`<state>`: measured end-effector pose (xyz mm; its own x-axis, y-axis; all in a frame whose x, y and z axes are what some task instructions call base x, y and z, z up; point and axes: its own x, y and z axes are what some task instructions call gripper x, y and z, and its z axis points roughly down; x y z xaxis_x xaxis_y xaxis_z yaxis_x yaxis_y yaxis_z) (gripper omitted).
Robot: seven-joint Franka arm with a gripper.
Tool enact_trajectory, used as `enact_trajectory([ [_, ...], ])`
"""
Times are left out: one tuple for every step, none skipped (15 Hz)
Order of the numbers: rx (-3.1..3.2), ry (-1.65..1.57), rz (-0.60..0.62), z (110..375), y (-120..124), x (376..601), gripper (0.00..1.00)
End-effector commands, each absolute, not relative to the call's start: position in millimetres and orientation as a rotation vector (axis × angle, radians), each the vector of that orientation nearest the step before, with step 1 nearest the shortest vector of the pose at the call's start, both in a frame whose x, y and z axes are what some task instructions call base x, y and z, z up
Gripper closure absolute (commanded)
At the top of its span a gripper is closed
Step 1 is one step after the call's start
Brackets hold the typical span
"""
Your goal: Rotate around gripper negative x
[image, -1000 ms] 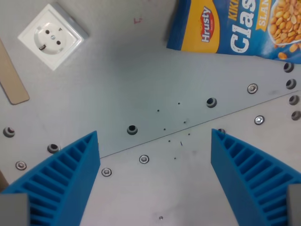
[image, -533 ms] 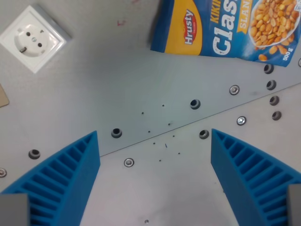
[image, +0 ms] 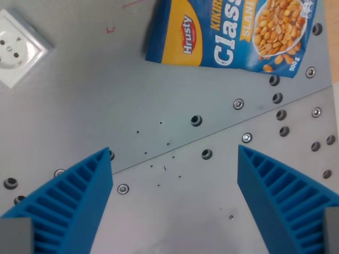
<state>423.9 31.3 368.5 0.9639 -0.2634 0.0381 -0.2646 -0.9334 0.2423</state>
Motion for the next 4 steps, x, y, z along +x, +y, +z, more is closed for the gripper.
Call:
enact_trajectory([
  [2.613, -0.400, -0.104, 375.6, 35.9, 430.3, 0.00],
  [2.600, -0.398, -0.106, 375.6, 35.9, 430.3, 0.00],
  [2.587, -0.396, -0.108, 375.6, 35.9, 430.3, 0.00],
  [2.574, -0.394, -0.111, 375.6, 35.9, 430.3, 0.00],
])
